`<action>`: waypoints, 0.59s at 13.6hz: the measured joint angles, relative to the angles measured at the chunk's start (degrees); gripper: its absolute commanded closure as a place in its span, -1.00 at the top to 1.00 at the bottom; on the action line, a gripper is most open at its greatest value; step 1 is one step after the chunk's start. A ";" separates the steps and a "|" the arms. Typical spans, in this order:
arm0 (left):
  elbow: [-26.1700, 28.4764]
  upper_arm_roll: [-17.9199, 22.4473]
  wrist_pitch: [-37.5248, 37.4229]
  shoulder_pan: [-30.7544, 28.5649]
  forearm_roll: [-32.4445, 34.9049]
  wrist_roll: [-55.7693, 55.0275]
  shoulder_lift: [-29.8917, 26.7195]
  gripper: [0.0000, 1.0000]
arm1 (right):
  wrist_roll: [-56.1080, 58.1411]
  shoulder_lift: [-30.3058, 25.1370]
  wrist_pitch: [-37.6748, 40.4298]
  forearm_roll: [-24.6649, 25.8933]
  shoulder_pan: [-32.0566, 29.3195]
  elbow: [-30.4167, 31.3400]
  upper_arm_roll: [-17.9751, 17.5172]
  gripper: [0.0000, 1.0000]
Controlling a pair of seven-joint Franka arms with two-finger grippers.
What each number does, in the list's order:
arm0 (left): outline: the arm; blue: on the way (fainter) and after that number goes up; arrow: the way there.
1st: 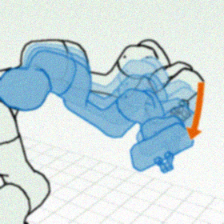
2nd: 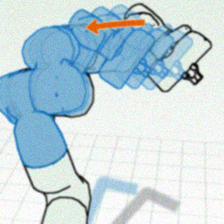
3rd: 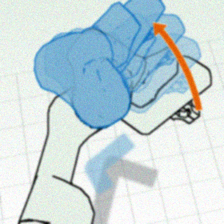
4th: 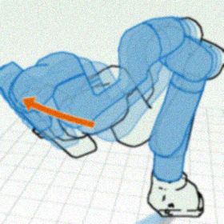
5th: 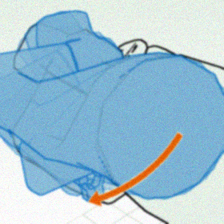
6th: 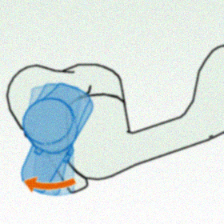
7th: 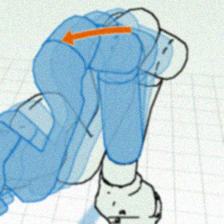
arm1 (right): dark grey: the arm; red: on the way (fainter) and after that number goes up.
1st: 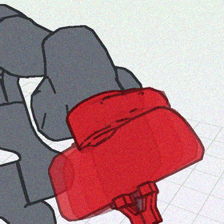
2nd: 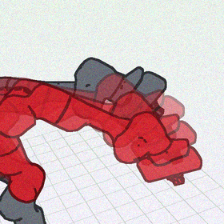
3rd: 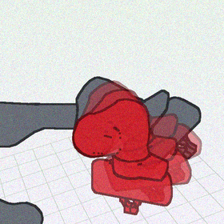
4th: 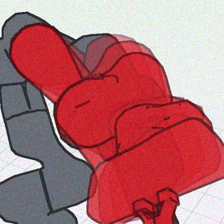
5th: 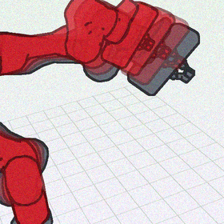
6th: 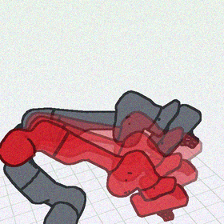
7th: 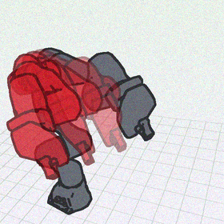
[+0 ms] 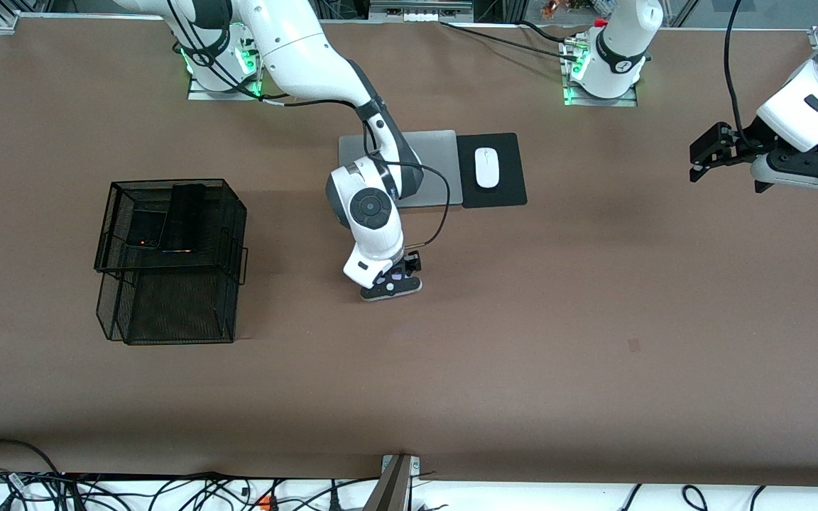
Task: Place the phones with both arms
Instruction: 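Lift and carry the white phone with the right gripper to the basket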
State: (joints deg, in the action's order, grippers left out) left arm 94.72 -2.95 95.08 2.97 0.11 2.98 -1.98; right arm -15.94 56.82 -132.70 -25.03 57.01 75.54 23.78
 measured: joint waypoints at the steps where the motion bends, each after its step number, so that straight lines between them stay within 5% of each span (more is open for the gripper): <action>1: 0.00 0.00 0.00 0.00 0.00 0.00 0.03 1.00 | 0.00 -0.01 0.01 0.00 0.00 0.00 0.01 -1.00; 4: 0.00 0.00 0.00 0.00 0.00 -0.01 0.06 1.00 | 0.00 -0.31 0.68 0.00 -0.03 -0.66 0.94 -1.00; 8: 0.00 0.00 0.00 0.00 0.00 -0.03 0.06 1.00 | 0.16 -5.51 11.90 0.00 -0.29 -2.39 8.11 -1.00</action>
State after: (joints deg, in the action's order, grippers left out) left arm 94.72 -2.94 95.08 2.97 0.11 2.95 -1.92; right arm -15.78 51.31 -120.80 -25.03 56.72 73.15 31.90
